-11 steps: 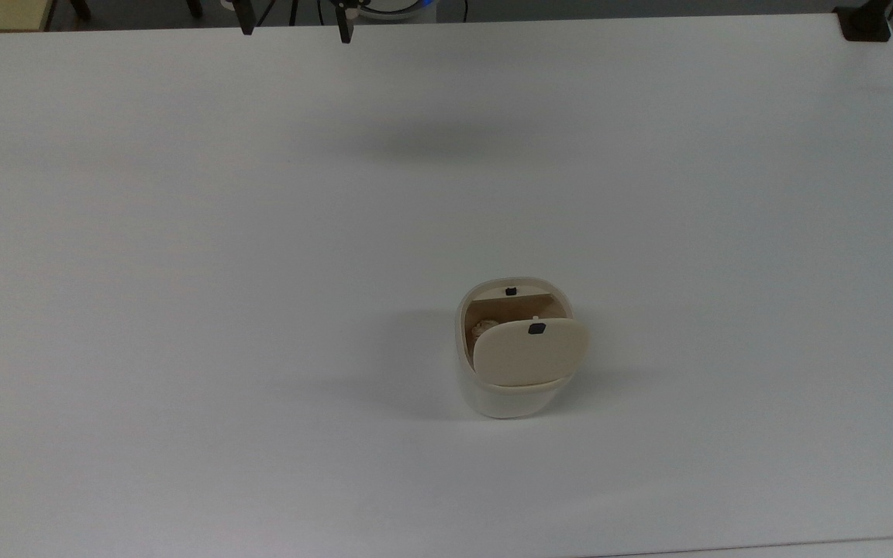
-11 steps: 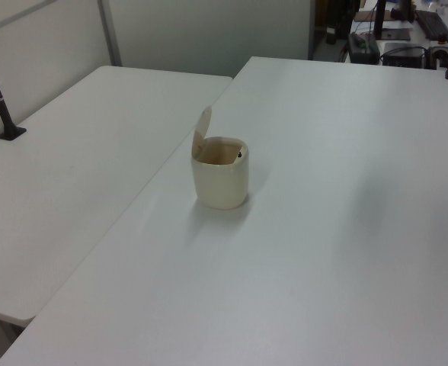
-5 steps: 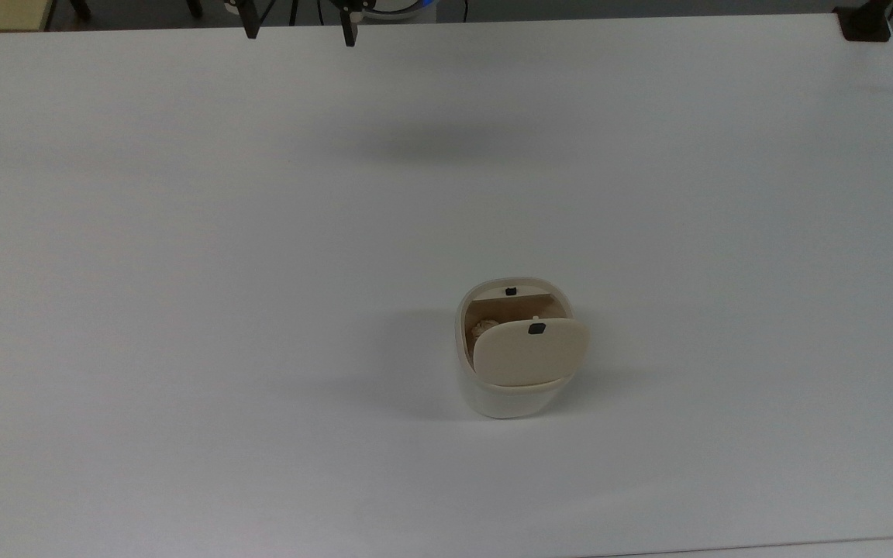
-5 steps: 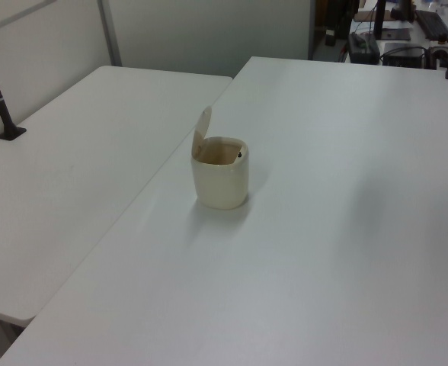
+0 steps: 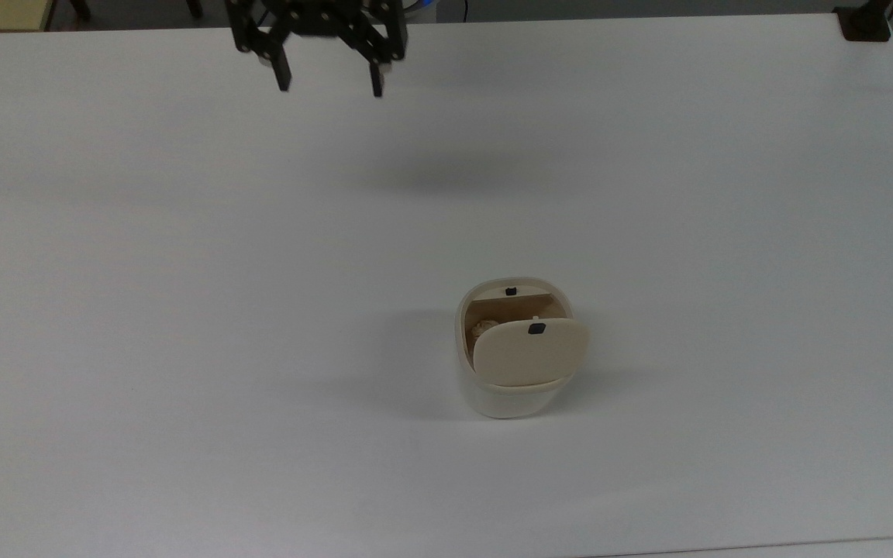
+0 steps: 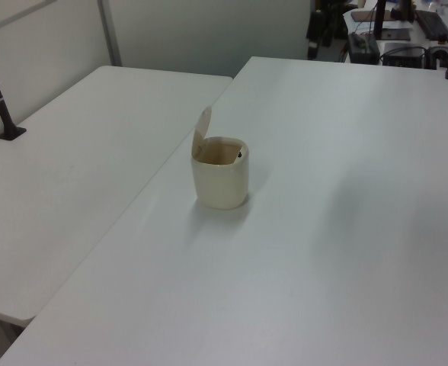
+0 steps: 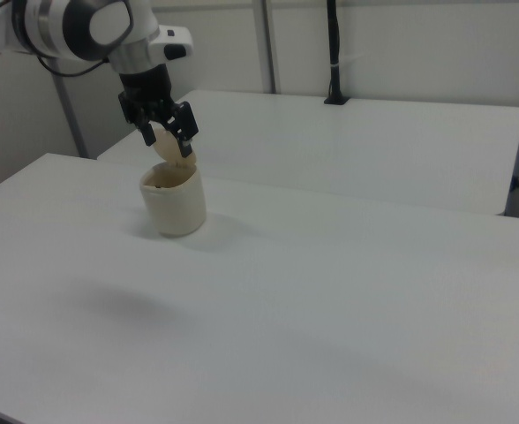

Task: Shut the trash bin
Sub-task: 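Lower the gripper toward the raised lid of the cream bin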

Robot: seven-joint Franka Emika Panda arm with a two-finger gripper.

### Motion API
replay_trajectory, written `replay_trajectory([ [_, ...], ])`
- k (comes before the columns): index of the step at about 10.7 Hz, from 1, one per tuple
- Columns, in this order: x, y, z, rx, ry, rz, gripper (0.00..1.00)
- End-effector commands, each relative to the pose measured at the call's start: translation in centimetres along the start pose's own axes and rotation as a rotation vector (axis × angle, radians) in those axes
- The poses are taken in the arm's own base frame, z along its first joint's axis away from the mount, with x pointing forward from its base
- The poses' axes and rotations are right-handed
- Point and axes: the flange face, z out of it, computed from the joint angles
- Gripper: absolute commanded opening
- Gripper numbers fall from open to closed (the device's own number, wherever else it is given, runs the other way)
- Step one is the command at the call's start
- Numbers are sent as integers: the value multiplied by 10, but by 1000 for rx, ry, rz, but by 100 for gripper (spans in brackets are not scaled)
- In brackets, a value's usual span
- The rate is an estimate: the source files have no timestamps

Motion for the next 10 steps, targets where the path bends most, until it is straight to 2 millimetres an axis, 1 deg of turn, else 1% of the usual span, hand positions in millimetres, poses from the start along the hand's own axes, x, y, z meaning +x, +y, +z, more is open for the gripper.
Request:
replay_trajectory([
  [1,39,-51,16,39,132,155,76],
  [2,50,-68,23,55,173,198,61],
  [3,59,-83,26,74,208,249,36],
  [4,67,-95,31,99,236,338,13],
  [5,73,-110,40,132,276,431,0],
  [6,79,-119,42,175,331,516,0],
  [7,84,-122,49,207,350,602,0],
  [8,89,-124,60,228,355,682,0],
  [9,91,-136,69,260,364,748,0],
  [10,94,-141,81,284,367,822,0],
])
